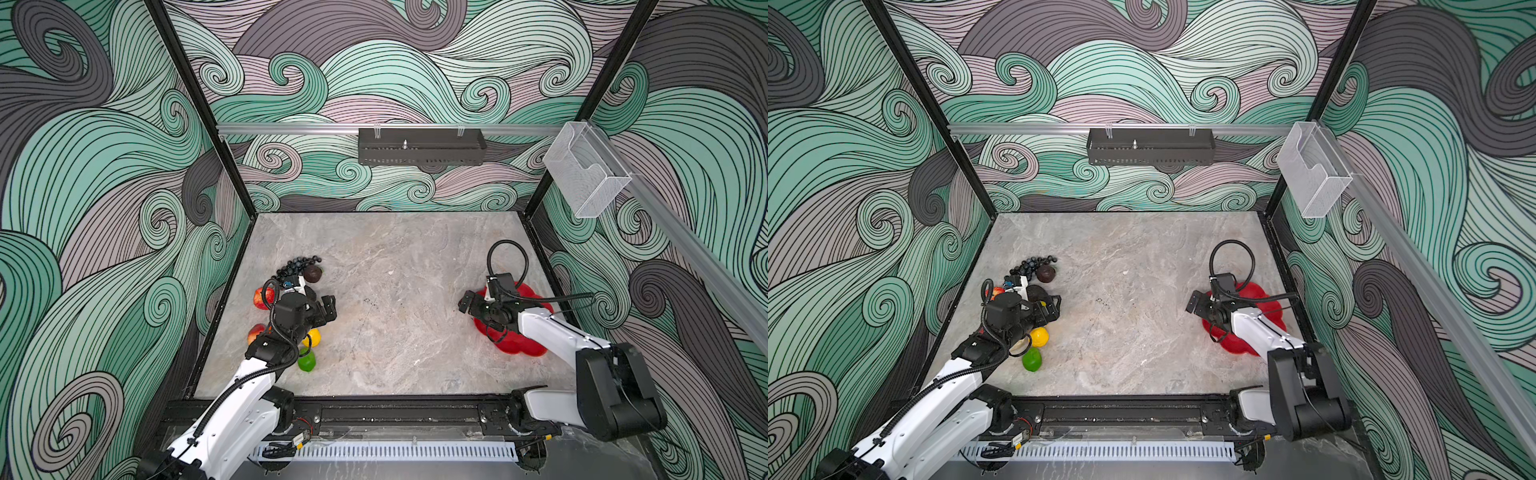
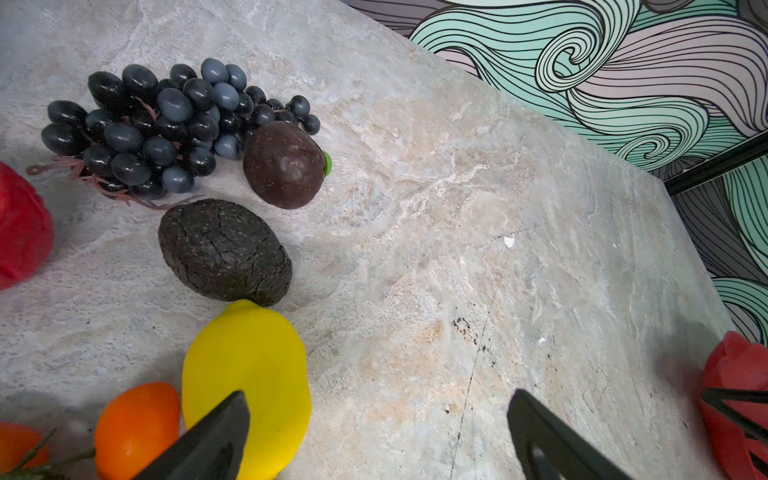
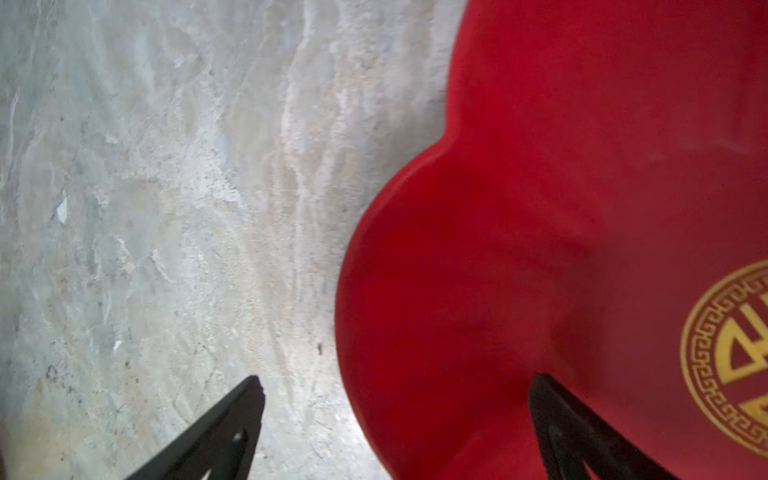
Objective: Place and organize the fake fruits in the fruit bowl
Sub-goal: 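Grasp the rim of the red flower bowl with the right gripper, then slide the red bowl to table centre with right gripper while left moves over fruits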
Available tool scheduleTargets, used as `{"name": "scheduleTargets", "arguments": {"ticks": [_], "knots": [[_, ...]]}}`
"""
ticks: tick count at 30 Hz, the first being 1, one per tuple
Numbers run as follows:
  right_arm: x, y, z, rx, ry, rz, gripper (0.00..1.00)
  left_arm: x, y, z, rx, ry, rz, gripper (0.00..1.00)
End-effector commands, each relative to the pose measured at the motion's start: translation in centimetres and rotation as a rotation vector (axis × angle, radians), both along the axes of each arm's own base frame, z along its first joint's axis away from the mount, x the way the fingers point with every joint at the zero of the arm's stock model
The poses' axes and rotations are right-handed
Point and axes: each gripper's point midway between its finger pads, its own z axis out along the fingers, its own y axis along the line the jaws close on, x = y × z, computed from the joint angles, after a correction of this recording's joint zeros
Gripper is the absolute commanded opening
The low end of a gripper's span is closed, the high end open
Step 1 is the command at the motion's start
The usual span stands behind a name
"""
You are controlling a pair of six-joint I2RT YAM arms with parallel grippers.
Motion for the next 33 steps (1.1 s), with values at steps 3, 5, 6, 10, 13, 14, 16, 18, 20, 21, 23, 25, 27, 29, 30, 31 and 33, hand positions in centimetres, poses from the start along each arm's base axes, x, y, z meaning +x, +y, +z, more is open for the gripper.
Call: {"name": "scheduleTargets", "arguments": {"ticks": [3,5,6,10,13,14,16,18,20,21,23,25,27,29,30,31,33], "knots": [[1.4,5.5,1.0,0.056,-0.022,0.162,0.99,0.6,-0.2,1.1,-0.002,-0.061,-0.001,0.99],[1.3,7.2,1.0,0.060,-0.021,0.197,0.99,0.6,-0.1,1.1,0.003,-0.057,0.000,0.99],[1.3,8.2,1.1,0.061,-0.024,0.219,0.99,0.6,-0.1,1.0,0.004,-0.054,0.001,0.99],[0.8,12.3,1.2,0.067,-0.022,0.299,0.98,0.7,-0.3,0.8,0.005,-0.035,-0.008,0.99],[0.2,16.1,1.5,0.087,-0.025,0.378,0.98,0.7,-0.6,0.6,0.002,-0.017,-0.020,0.99],[-0.2,17.6,1.6,0.099,-0.020,0.415,0.98,0.7,-0.7,0.6,0.001,-0.012,-0.024,0.99],[-0.9,20.2,2.2,0.109,-0.010,0.476,0.98,0.8,-0.9,0.4,-0.001,-0.003,-0.036,0.99],[-1.8,22.4,3.0,0.100,-0.014,0.542,0.98,0.9,-1.1,0.0,0.005,0.017,-0.044,0.99],[-2.3,23.6,4.1,0.093,-0.028,0.591,0.98,0.9,-1.3,-0.1,0.014,0.042,-0.056,0.99],[-2.3,23.6,4.7,0.087,-0.036,0.603,0.98,0.9,-1.2,-0.1,0.015,0.054,-0.055,0.99],[-1.9,22.4,6.2,0.039,-0.076,0.603,0.98,0.9,-1.3,-0.3,0.017,0.066,-0.057,0.99],[-1.2,19.9,7.6,-0.032,-0.118,0.577,0.98,1.0,-1.6,-0.3,0.008,0.065,-0.069,0.99],[0.1,15.9,9.0,-0.112,-0.159,0.509,0.98,1.1,-2.3,-0.4,-0.022,0.061,-0.097,0.99],[1.2,11.6,9.5,-0.168,-0.178,0.420,0.98,1.2,-3.3,-0.5,-0.058,0.064,-0.135,0.99],[1.8,9.2,9.6,-0.186,-0.176,0.361,0.98,1.3,-3.7,-0.7,-0.074,0.073,-0.150,0.99],[2.1,7.3,9.4,-0.191,-0.166,0.315,0.98,1.4,-4.1,-0.8,-0.085,0.081,-0.164,0.99],[2.7,3.2,8.8,-0.196,-0.135,0.197,0.98,1.5,-5.1,-1.1,-0.112,0.096,-0.199,0.99]]}}
